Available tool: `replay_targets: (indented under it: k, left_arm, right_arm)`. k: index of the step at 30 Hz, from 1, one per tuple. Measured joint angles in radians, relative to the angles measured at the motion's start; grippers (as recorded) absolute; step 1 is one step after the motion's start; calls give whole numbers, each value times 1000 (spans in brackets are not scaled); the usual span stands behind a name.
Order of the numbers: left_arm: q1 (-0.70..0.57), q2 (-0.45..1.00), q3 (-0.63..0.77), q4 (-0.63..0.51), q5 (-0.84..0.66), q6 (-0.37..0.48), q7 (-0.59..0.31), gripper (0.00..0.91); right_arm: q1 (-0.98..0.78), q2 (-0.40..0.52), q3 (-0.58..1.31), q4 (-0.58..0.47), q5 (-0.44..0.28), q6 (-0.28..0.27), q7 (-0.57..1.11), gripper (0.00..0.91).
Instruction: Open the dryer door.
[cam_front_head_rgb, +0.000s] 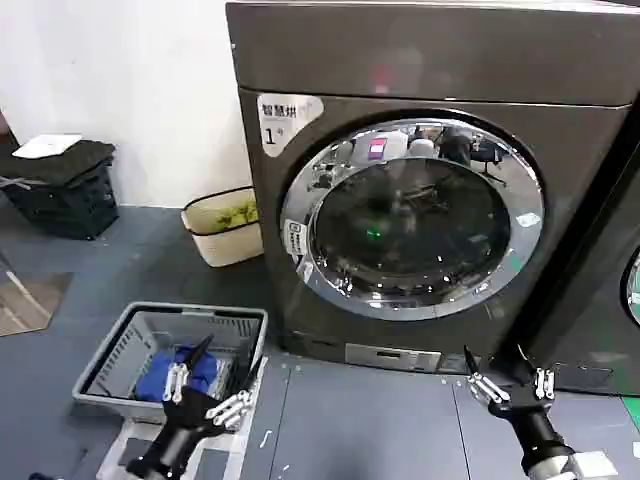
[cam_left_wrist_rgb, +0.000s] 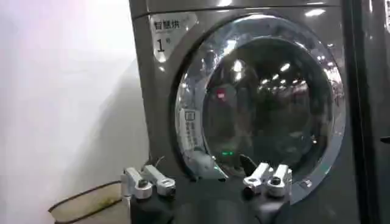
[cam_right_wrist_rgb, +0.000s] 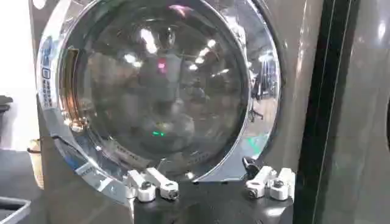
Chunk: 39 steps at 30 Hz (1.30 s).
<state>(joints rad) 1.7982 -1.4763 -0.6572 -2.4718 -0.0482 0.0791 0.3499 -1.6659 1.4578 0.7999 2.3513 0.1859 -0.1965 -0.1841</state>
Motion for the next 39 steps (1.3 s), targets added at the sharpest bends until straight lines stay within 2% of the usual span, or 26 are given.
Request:
replay_targets:
  k: [9,26,33,39]
  left_arm:
    - [12,16,1,-7,1,2,-1,907]
    - [38,4,-1,-59,12,5,0,907]
    - [47,-4,-1,-76,21,4,1,907]
    - [51,-6,-5,-78,27,-1,2,907]
  right_arm:
    - [65,-99,-36,-54,54,65,-28,907]
    - [360,-328,-197,-241,193,74,-29,907]
    - [490,-416,-288,-308,281,59,-32,907]
    - [608,-467,-365,-371,358,81,-81,907]
